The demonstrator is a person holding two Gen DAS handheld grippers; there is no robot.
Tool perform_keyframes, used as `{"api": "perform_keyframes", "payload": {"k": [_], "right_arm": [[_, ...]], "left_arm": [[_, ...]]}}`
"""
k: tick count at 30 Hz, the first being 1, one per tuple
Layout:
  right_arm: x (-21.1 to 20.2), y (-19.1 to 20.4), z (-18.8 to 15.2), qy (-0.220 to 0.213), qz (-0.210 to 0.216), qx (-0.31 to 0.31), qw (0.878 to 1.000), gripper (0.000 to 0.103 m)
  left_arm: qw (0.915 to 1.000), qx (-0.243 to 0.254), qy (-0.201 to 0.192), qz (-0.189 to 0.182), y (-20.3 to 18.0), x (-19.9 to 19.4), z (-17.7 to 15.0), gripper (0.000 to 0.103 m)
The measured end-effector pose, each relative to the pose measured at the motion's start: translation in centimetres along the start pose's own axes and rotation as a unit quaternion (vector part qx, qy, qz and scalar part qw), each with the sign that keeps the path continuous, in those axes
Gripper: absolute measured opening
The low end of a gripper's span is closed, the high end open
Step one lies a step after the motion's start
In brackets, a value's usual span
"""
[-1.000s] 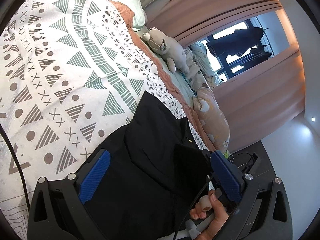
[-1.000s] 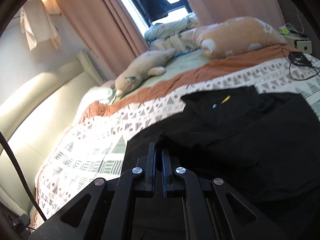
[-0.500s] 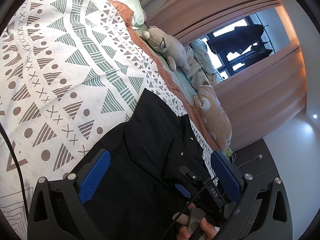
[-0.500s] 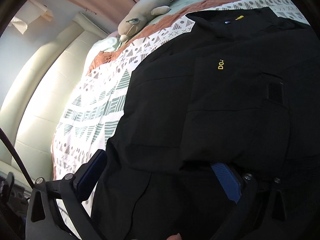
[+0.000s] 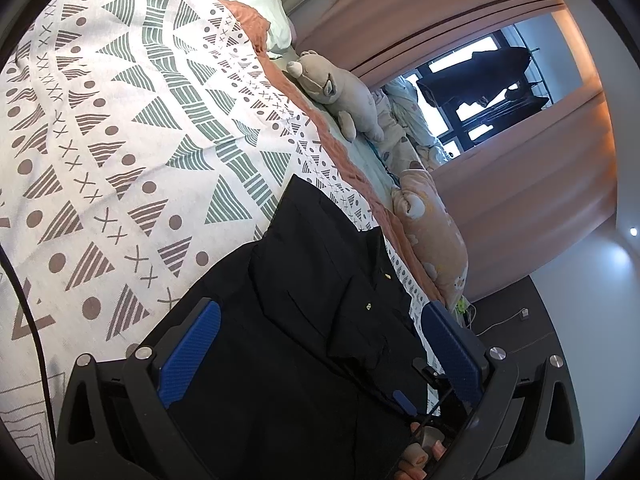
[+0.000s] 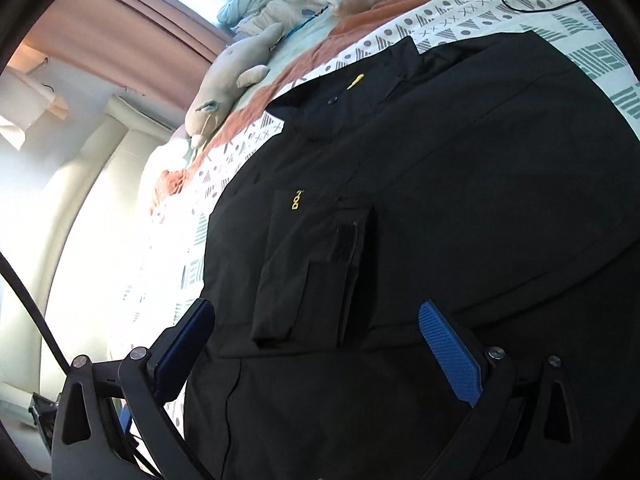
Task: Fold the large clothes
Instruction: 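Press the jacket side flat with the right tool while the left tool holds the hem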
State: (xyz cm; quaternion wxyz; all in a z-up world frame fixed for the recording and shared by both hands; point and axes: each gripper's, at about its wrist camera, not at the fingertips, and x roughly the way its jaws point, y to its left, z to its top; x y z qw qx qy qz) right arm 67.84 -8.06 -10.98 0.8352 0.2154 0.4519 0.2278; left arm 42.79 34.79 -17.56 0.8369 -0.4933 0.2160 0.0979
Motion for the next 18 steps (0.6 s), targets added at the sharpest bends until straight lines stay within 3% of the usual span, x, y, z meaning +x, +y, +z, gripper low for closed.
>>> {"api": "perform_keyframes", "payload": {"k": [2, 4, 6, 9, 18], "right_arm": [[1.9, 0.5, -0.1, 0.005, -0.008, -0.008, 1.0, 0.098], [3.8, 1.0, -0.3, 0.005, -0.042, -0.018, 0.999, 0.085], [6.4, 1.7, -0.5, 0.021, -0.056, -0.018, 0.998, 0.057], [7.7, 3.9, -0.2, 0.013, -0.057, -0.029, 0.998, 0.042], [10.5, 12.5, -2.2, 0.058, 0.049, -0.099, 0.992, 0.037]], "left_arm": [[1.0, -0.004, -0.003, 0.004, 0.2, -0.2, 0.2, 0.103], [0.9997, -0.007, -0.01, 0.019, 0.6, -0.5, 0.4, 0.103], [0.999, -0.015, -0.02, 0.036, 1.4, -1.0, 0.7, 0.103], [0.9972, -0.038, -0.037, 0.053, 2.8, -1.9, 1.3, 0.103], [0.995, -0.063, -0.053, 0.057, 4.0, -2.7, 1.6, 0.103]]}}
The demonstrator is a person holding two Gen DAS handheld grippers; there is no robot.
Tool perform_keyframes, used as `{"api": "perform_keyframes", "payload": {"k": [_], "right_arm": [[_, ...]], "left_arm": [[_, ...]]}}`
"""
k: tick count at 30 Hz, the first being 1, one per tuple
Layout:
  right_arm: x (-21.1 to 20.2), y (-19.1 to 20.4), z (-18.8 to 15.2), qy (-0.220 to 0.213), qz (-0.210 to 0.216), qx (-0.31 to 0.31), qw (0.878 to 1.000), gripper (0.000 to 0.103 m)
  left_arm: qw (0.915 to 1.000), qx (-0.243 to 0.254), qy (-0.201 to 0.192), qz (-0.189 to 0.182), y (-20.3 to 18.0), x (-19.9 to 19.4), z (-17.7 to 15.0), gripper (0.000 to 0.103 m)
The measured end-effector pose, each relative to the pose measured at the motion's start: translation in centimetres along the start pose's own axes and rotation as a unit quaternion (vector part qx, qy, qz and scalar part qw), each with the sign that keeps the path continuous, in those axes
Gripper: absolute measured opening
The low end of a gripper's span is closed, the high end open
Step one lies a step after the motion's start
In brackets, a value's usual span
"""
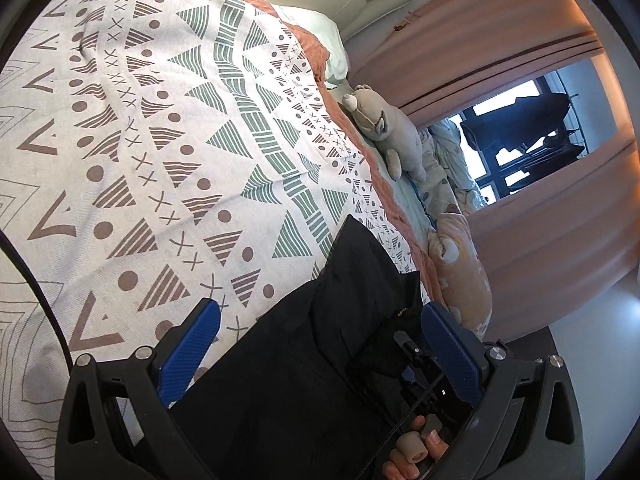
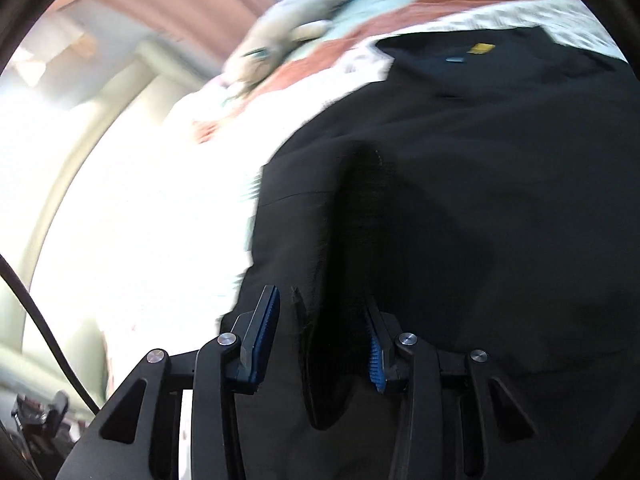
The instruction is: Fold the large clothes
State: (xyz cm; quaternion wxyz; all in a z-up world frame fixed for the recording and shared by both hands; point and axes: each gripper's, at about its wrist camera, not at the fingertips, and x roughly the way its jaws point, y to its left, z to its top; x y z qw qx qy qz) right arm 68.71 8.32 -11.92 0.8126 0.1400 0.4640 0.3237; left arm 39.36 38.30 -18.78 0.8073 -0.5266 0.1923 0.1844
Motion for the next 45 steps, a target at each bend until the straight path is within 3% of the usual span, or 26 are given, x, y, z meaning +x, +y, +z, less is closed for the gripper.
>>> {"api": "perform_keyframes", "payload": {"k": [5, 7, 9, 11, 15, 21, 24, 32, 45], "right_arm": [[0.7, 1.7, -1.2, 0.028, 0.013, -0.026, 0.999, 0.037], [0.5, 1.9, -1.8, 0.031, 0.006, -0.034, 0.999, 0.043], [-0.7, 1.5, -2.0, 0.025, 0.013, -0.035, 0.999, 0.065], [-2.1, 1.1, -2.3, 0.012, 0.011, -0.036, 0.999, 0.074], [-6.3, -0.9, -3.6, -0.014, -0.003, -0.028, 1.0, 0.074], [-12.7, -2.8, -5.5, -0.067, -0.049, -0.013, 0.996, 0.074], [-15.3, -3.3, -7.1, -0.093, -0.057, 0.003, 0.994, 0.074], [-21.3, -5.7, -12.7, -0.138, -0.09, 0.046, 0.985, 0.074], [-30.5, -10.2, -21.6, -0.164, -0.068, 0.125, 0.976, 0.074]], "left_arm": [[1.0, -0.005, 0.001, -0.003, -0.3, -0.3, 0.0, 0.103], [1.0, 0.003, 0.0, -0.003, -0.9, -0.7, -0.3, 0.103], [0.9999, 0.013, 0.002, -0.003, -1.6, -0.9, -0.7, 0.103], [0.9998, 0.021, 0.003, 0.0, -2.1, -1.3, -1.0, 0.103], [0.9992, 0.039, 0.0, 0.011, -3.3, -2.3, -1.5, 0.103], [0.9943, 0.104, 0.019, 0.014, -6.5, -3.8, -3.4, 0.103], [0.9897, 0.14, 0.024, 0.013, -8.0, -4.8, -4.5, 0.103], [0.9828, 0.181, 0.036, -0.001, -9.4, -7.3, -7.6, 0.103], [0.9691, 0.24, 0.057, 0.001, -6.4, -11.9, -15.2, 0.103]]}}
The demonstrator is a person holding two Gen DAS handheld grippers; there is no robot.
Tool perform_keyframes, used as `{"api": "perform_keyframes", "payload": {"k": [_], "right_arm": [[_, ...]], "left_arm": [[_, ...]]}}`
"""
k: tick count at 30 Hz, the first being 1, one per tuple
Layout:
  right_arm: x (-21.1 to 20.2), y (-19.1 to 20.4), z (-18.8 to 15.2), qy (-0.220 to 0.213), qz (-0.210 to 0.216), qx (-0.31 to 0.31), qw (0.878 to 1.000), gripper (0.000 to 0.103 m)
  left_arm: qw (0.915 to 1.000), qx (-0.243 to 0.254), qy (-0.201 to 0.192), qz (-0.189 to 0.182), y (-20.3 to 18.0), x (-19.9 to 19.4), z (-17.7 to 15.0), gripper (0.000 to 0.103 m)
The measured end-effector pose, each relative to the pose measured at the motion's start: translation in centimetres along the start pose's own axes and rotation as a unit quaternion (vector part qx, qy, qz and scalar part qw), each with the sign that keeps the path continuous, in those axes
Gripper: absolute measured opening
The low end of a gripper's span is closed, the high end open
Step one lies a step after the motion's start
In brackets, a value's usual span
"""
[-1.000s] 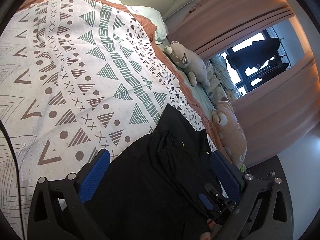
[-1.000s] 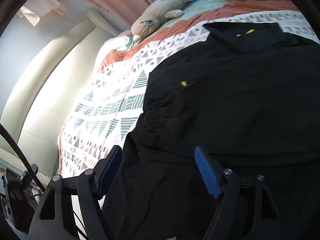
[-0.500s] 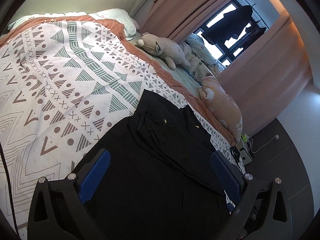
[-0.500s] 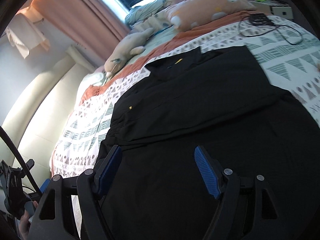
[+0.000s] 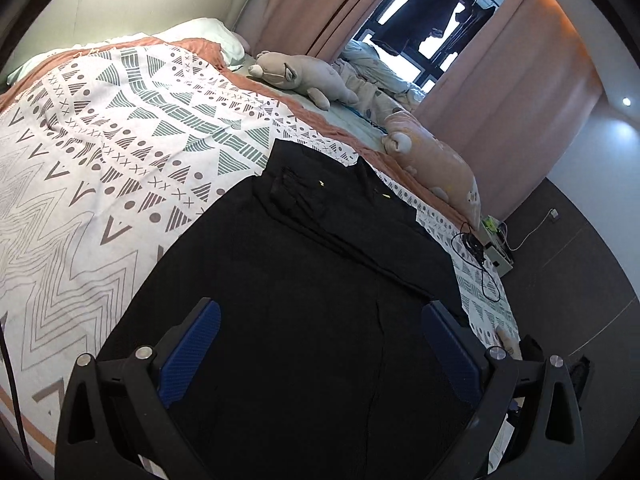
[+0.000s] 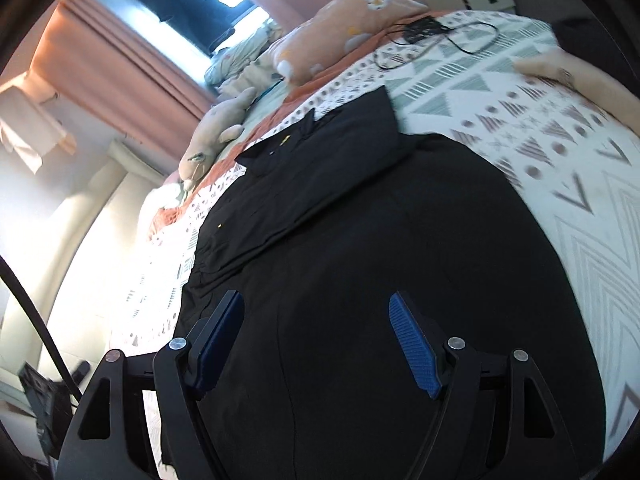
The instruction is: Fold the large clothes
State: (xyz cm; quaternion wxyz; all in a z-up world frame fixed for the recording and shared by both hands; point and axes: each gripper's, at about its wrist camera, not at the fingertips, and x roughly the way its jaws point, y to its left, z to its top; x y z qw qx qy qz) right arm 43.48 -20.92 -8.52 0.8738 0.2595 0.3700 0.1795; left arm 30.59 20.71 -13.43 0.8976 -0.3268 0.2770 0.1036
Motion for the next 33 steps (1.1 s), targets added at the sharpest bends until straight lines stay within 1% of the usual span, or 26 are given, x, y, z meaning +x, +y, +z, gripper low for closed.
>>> {"api": "perform_keyframes", "payload": {"k": [5, 10, 13, 15, 18, 23, 26, 28, 30, 33], "right_arm": [[-5.6, -2.9, -2.6, -0.009, 0.033, 0.024, 0.999, 0.074], [-10.4, -5.7, -5.4, -0.016, 0.042, 0.028, 0.999, 0.074], [-13.1, -7.1, -7.0, -0.017, 0.047, 0.029, 0.998, 0.074], [-14.7, -8.2, -7.9, -0.01, 0.053, 0.034, 0.998, 0.074], [-17.0, -8.8, -8.9, -0.009, 0.062, 0.029, 0.998, 0.074], [-20.4, -10.0, -10.3, -0.01, 0.068, 0.023, 0.997, 0.074], [-22.1, -10.9, -10.8, -0.009, 0.064, 0.02, 0.998, 0.074], [-23.3, -11.4, -10.8, -0.014, 0.064, 0.011, 0.998, 0.074], [-24.1, -12.0, -10.7, -0.014, 0.064, 0.004, 0.998, 0.074], [-25.1, -13.2, -10.6, -0.006, 0.061, 0.001, 0.998, 0.074]], "left_arm": [[0.9998, 0.014, -0.002, -0.013, -0.8, -3.1, -4.2, 0.103], [0.9997, 0.006, -0.02, -0.012, -0.7, -7.2, -6.5, 0.103], [0.9997, 0.004, -0.021, -0.011, -0.3, -10.0, -7.8, 0.103], [0.9997, 0.001, -0.021, -0.01, 0.2, -11.6, -8.5, 0.103], [0.9996, -0.012, -0.023, -0.01, 1.4, -14.8, -9.8, 0.103], [0.9996, -0.007, -0.028, -0.002, 2.4, -19.4, -10.5, 0.103], [0.9997, 0.001, -0.025, -0.002, 3.3, -21.5, -9.8, 0.103], [0.9995, 0.001, -0.031, -0.001, 4.1, -22.6, -9.7, 0.103], [0.9994, -0.004, -0.035, -0.006, 5.2, -23.3, -9.8, 0.103], [0.9994, -0.013, -0.03, -0.006, 6.7, -23.3, -10.2, 0.103]]}}
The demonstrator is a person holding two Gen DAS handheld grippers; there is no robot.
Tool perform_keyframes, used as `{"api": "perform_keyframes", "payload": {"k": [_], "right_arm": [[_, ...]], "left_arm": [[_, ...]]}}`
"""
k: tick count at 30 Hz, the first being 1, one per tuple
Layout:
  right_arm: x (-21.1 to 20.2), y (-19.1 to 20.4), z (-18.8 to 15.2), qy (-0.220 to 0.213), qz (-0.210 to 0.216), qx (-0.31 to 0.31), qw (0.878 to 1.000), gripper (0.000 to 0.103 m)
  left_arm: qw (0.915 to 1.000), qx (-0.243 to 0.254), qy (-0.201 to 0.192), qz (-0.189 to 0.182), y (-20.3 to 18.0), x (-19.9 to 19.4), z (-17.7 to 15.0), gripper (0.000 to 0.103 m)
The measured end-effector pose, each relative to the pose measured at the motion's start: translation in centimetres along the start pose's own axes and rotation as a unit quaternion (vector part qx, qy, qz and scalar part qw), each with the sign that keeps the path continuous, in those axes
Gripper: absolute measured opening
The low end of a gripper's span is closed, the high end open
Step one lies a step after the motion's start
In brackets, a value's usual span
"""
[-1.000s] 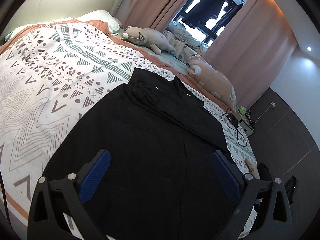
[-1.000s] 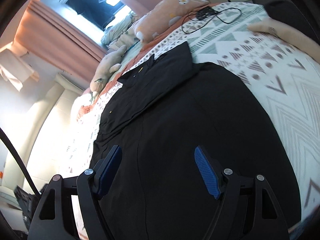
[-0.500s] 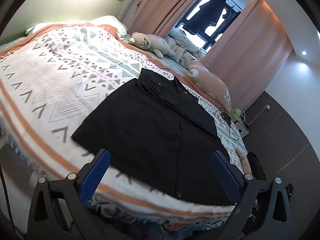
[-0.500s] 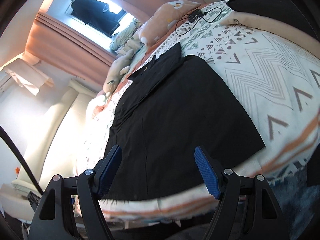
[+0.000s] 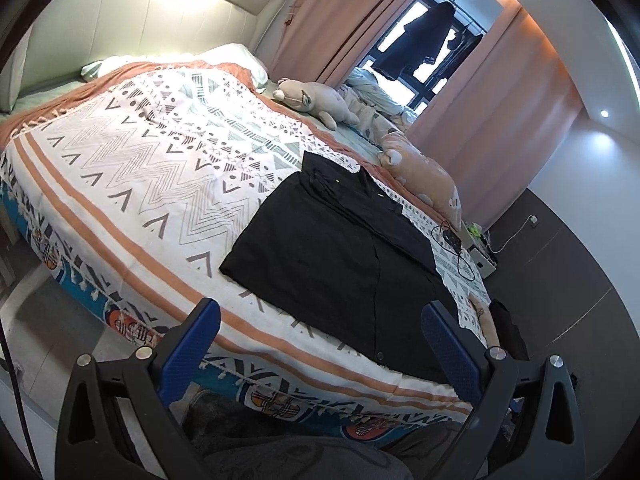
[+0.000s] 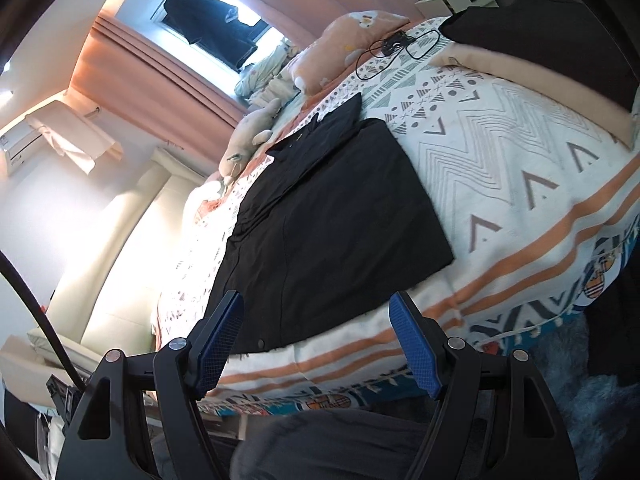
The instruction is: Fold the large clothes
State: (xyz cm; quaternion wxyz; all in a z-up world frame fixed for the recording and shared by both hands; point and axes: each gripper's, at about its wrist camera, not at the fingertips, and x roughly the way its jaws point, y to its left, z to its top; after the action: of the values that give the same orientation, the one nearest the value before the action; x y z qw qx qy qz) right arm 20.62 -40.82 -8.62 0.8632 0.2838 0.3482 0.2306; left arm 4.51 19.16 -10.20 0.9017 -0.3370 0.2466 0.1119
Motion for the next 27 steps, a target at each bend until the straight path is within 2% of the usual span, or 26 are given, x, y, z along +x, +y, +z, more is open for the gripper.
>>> {"api": "perform_keyframes", "payload": {"k": [5, 9, 12, 14, 15, 16, 18, 25, 27], "right_arm": [[-1.2, -1.7, 0.2, -0.002, -0.012, -0.003, 1.0, 0.074], [-0.3, -3.5, 0.5, 0.002, -0.024, 0.018, 1.0, 0.074], [0.9, -4.2, 0.8, 0.002, -0.037, 0.022, 0.999, 0.074], [2.3, -4.5, 0.9, 0.008, -0.032, 0.032, 0.999, 0.073], [2.8, -4.7, 1.0, 0.01, -0.032, 0.035, 0.999, 0.067], [3.6, -4.9, 1.1, 0.016, -0.031, 0.039, 0.999, 0.064], [5.4, -5.2, 1.4, 0.027, -0.029, 0.047, 0.998, 0.058], [9.8, -6.8, 2.5, 0.042, -0.043, 0.08, 0.995, 0.057], [10.5, -6.9, 2.5, 0.043, -0.035, 0.088, 0.995, 0.053]], "left_arm": [[0.9998, -0.015, 0.01, 0.002, 2.9, 1.6, 0.2, 0.1], [0.9993, -0.033, 0.019, 0.001, 4.6, 3.4, 0.4, 0.091], [0.9991, -0.036, 0.024, -0.003, 5.3, 4.9, 0.5, 0.089], [0.9985, -0.045, 0.029, -0.004, 5.9, 6.4, 0.7, 0.08], [0.9983, -0.048, 0.032, -0.004, 6.1, 7.0, 0.7, 0.071], [0.9978, -0.054, 0.039, -0.003, 6.4, 7.9, 0.8, 0.069], [0.9971, -0.059, 0.048, -0.002, 6.8, 9.5, 1.1, 0.069], [0.9925, -0.079, 0.093, 0.013, 8.3, 15.5, 2.4, 0.069], [0.991, -0.083, 0.104, 0.015, 8.6, 16.9, 2.7, 0.069]]}}
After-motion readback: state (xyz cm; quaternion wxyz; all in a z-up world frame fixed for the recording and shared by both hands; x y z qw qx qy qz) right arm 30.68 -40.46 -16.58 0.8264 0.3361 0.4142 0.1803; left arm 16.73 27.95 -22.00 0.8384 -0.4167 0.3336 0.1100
